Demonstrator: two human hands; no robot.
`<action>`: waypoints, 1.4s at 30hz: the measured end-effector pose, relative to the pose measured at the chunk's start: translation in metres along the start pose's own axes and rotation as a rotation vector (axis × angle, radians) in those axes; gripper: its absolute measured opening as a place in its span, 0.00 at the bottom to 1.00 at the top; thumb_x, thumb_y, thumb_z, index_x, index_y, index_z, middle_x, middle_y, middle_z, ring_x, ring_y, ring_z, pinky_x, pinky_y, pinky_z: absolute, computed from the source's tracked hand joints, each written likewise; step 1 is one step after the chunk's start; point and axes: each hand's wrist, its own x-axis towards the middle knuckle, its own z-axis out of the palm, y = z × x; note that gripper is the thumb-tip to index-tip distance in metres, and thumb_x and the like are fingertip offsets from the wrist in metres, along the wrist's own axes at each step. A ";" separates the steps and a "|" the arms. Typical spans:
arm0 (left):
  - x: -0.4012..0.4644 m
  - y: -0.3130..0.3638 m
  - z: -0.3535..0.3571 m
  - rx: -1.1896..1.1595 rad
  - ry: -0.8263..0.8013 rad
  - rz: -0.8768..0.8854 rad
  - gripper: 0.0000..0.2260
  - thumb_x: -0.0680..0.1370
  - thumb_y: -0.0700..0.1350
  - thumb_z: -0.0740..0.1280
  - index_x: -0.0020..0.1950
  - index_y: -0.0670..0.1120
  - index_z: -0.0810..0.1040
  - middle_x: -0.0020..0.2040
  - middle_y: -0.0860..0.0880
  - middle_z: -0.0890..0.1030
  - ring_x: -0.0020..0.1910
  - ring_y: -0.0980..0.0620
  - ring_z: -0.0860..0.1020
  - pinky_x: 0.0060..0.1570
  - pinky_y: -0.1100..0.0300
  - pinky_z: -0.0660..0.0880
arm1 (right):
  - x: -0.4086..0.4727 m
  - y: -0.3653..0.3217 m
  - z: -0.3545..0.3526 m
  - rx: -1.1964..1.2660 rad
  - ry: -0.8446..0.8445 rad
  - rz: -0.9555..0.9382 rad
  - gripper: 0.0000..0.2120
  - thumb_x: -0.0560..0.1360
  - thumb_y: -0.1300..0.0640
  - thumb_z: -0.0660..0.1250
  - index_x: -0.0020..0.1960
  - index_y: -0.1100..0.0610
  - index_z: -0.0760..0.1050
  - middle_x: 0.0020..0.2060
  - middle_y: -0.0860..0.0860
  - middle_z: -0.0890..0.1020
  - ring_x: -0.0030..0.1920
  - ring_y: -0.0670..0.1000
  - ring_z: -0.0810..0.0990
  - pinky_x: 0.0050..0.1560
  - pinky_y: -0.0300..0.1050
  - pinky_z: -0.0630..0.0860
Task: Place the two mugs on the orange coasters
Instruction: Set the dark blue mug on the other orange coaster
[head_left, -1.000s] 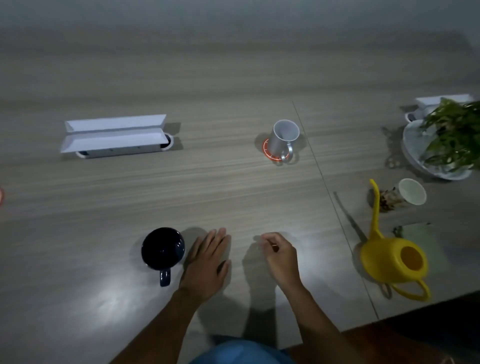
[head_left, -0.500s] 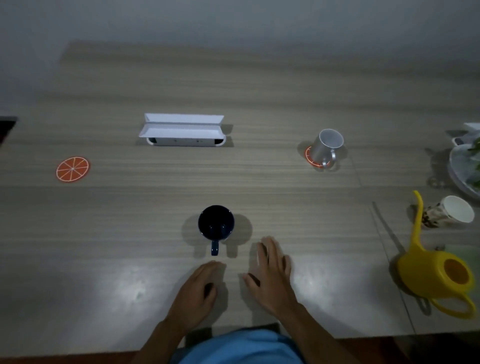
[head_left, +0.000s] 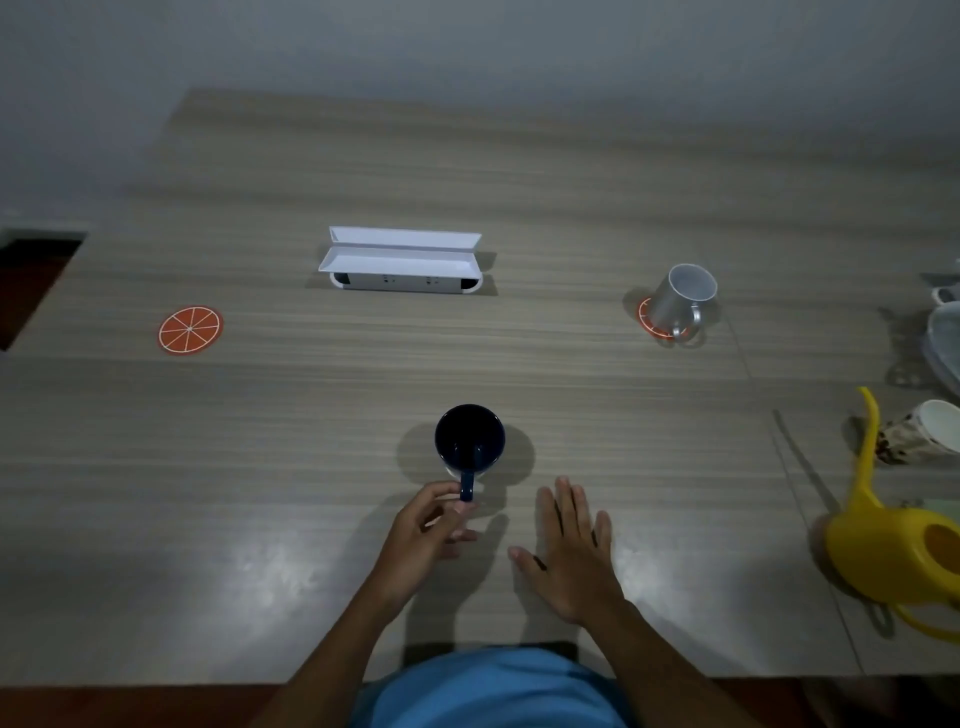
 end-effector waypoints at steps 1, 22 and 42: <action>0.001 0.000 0.001 -0.010 -0.011 -0.011 0.08 0.83 0.46 0.64 0.61 0.51 0.79 0.59 0.50 0.85 0.51 0.44 0.86 0.51 0.49 0.81 | 0.000 0.000 0.000 0.000 -0.003 0.002 0.45 0.75 0.26 0.43 0.77 0.48 0.24 0.80 0.51 0.28 0.79 0.53 0.25 0.80 0.62 0.33; 0.004 0.005 -0.015 -0.179 0.089 -0.046 0.30 0.79 0.59 0.58 0.56 0.30 0.75 0.58 0.41 0.83 0.61 0.43 0.81 0.50 0.39 0.81 | -0.003 -0.037 -0.012 0.037 0.077 -0.011 0.37 0.79 0.35 0.58 0.81 0.54 0.55 0.84 0.56 0.50 0.83 0.57 0.45 0.81 0.63 0.45; -0.012 0.009 -0.192 -0.409 0.421 0.088 0.15 0.82 0.55 0.57 0.59 0.52 0.80 0.54 0.43 0.84 0.57 0.48 0.83 0.42 0.49 0.84 | 0.073 -0.250 0.007 -0.204 -0.053 -0.425 0.45 0.79 0.32 0.57 0.83 0.55 0.40 0.83 0.59 0.39 0.83 0.60 0.37 0.81 0.64 0.43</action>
